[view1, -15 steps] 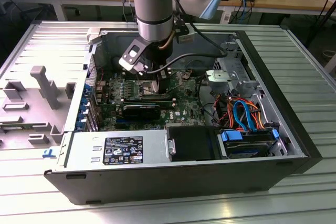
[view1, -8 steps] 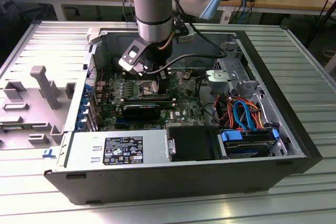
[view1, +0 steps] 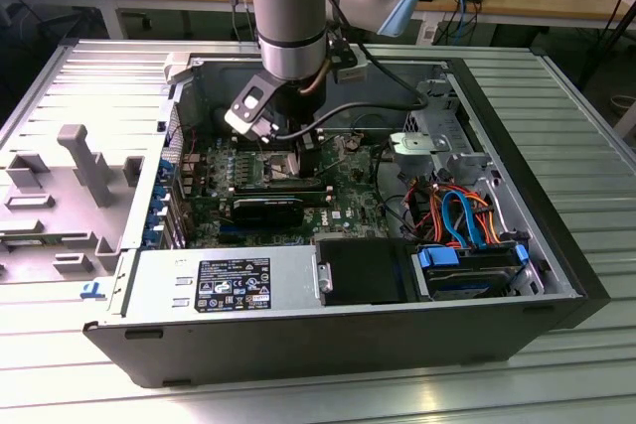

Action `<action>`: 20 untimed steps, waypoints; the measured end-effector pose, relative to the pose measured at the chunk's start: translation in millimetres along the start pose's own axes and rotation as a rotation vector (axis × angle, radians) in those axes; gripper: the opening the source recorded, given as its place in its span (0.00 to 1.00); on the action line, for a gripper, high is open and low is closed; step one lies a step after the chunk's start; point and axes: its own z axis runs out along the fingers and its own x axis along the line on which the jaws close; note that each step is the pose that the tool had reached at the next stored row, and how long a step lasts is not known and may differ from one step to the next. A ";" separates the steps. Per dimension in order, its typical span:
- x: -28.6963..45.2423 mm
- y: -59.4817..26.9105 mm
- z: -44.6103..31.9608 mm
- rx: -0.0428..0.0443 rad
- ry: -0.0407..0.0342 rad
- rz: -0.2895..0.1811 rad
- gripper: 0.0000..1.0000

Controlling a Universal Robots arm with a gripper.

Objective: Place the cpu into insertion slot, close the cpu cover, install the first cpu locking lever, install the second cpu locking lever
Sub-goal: 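Place the cpu into insertion slot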

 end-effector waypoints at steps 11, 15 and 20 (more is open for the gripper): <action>15.2 1.4 4.8 -0.0003 -0.0018 0.017 0.54; 22.7 -1.1 6.4 -0.0004 -0.0021 0.021 0.54; 24.8 -5.1 13.6 -0.0009 -0.0054 0.054 0.54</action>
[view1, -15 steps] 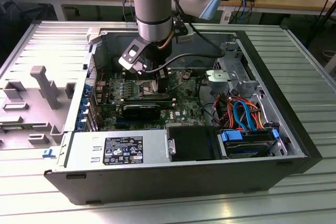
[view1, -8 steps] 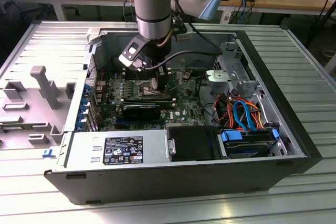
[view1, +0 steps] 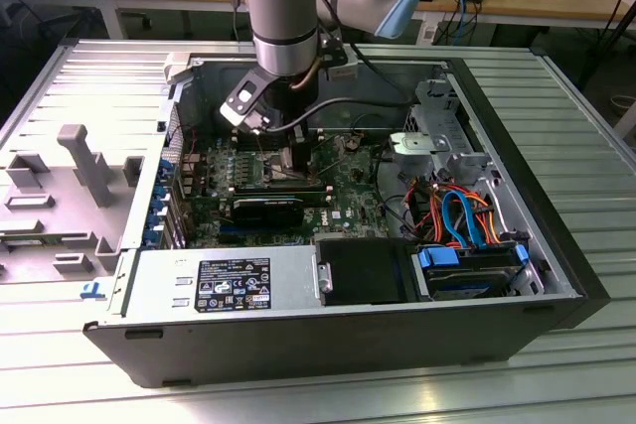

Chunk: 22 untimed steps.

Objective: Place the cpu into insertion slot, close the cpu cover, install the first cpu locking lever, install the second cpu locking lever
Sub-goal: 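Place the cpu into insertion slot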

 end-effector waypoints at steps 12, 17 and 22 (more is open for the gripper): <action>3.1 -17.8 16.4 -0.0011 -0.0057 0.055 0.54; 3.2 -18.6 17.2 -0.0008 -0.0063 0.056 0.54; 3.3 -18.6 17.4 -0.0011 -0.0069 0.056 0.55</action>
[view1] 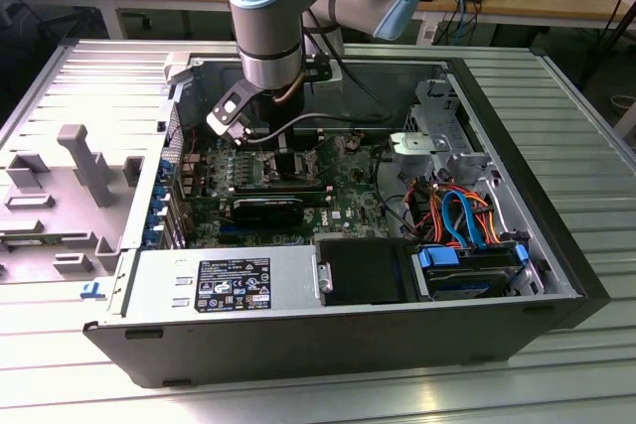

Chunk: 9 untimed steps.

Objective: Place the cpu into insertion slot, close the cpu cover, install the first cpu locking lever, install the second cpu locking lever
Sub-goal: 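Place the cpu into insertion slot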

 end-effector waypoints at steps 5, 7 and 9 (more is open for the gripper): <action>-0.2 0.0 -0.2 0.0003 -0.0012 0.000 0.62; -0.3 0.0 -0.3 0.0002 0.0001 0.000 0.62; -0.3 0.1 -0.5 0.0000 0.0008 0.000 0.62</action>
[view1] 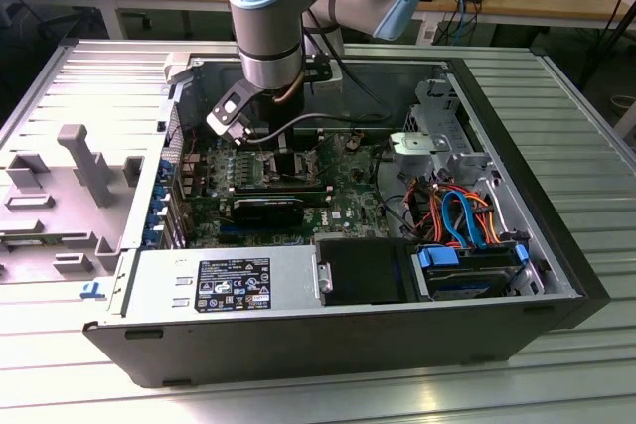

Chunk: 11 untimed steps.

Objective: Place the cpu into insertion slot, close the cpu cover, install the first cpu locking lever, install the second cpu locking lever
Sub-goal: 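Place the cpu into insertion slot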

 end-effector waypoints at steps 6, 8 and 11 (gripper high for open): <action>-0.8 0.1 -0.8 0.0002 -0.0013 0.006 0.62; -0.8 0.3 -2.8 0.0001 -0.0011 0.007 0.62; -0.7 0.6 -5.1 0.0002 -0.0010 0.007 0.62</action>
